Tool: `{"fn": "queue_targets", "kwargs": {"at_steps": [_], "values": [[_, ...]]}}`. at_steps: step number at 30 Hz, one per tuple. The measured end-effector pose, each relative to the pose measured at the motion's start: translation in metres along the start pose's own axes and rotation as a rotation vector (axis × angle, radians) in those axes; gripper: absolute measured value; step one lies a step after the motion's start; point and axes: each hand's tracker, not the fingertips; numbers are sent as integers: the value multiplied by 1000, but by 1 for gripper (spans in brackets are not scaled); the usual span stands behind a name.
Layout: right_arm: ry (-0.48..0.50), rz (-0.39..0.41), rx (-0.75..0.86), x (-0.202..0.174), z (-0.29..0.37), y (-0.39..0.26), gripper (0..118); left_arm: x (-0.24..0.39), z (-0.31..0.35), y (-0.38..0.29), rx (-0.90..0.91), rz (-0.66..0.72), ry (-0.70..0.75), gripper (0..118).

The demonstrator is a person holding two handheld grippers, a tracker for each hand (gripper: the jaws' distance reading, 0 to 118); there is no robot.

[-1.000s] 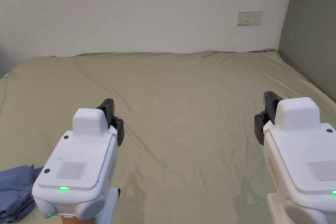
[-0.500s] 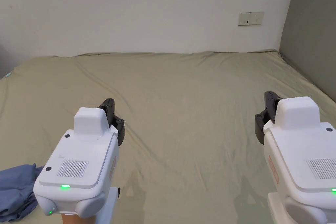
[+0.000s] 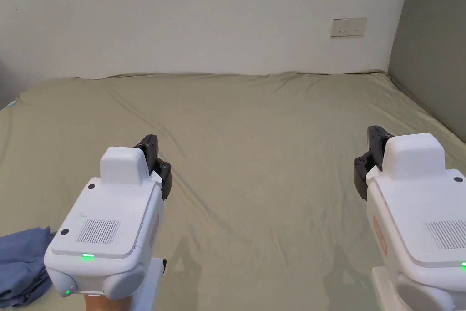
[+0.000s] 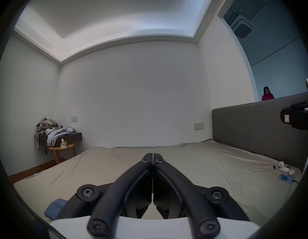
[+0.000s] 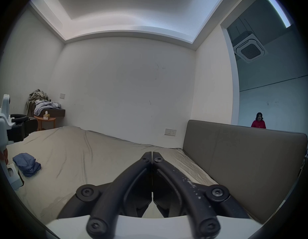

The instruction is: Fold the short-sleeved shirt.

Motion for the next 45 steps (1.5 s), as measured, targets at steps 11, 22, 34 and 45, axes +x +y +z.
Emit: {"fn": "queue_targets", "kwargs": {"at_steps": [11, 22, 34, 45], "values": [[-3, -2, 3, 1, 0, 1, 2, 0, -2, 0, -4, 3, -1, 0], [-1, -1, 1, 0, 1, 1, 2, -1, -2, -1, -7, 4, 1, 0], [-5, -5, -3, -1, 0, -1, 60, -5, -1, 0, -10, 34, -2, 43], [-16, -20, 13, -6, -1, 2, 118, -9, -6, -1, -16, 50, 1, 118]]}}
